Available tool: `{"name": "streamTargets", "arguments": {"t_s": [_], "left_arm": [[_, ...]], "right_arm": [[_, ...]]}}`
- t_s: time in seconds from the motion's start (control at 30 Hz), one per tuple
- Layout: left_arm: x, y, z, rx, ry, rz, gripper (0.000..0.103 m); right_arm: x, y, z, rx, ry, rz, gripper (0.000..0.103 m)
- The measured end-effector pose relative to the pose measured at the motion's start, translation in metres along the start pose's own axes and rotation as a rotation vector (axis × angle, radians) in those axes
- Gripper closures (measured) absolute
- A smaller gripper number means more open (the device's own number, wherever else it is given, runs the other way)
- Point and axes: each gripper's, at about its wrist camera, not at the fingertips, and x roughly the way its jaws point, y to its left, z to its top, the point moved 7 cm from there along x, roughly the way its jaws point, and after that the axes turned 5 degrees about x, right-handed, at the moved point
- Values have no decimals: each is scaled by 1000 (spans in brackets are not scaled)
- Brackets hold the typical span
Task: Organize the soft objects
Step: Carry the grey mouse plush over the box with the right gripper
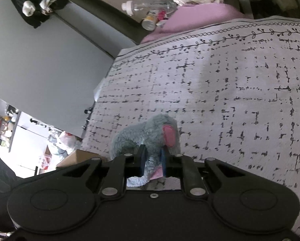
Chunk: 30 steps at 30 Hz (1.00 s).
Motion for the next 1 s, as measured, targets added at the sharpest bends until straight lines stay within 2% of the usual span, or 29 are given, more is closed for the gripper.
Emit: {"name": "streamTargets", "arguments": {"t_s": [0.5,1.0], "left_arm": [[-59,15,-1,28,-65,-11,83],[-110,72,5,-28,-139,9,83]], "right_arm": [[-27,50,-23,-52,-27,44,88],[-14,115,-53,-132,-15,100,88]]}}
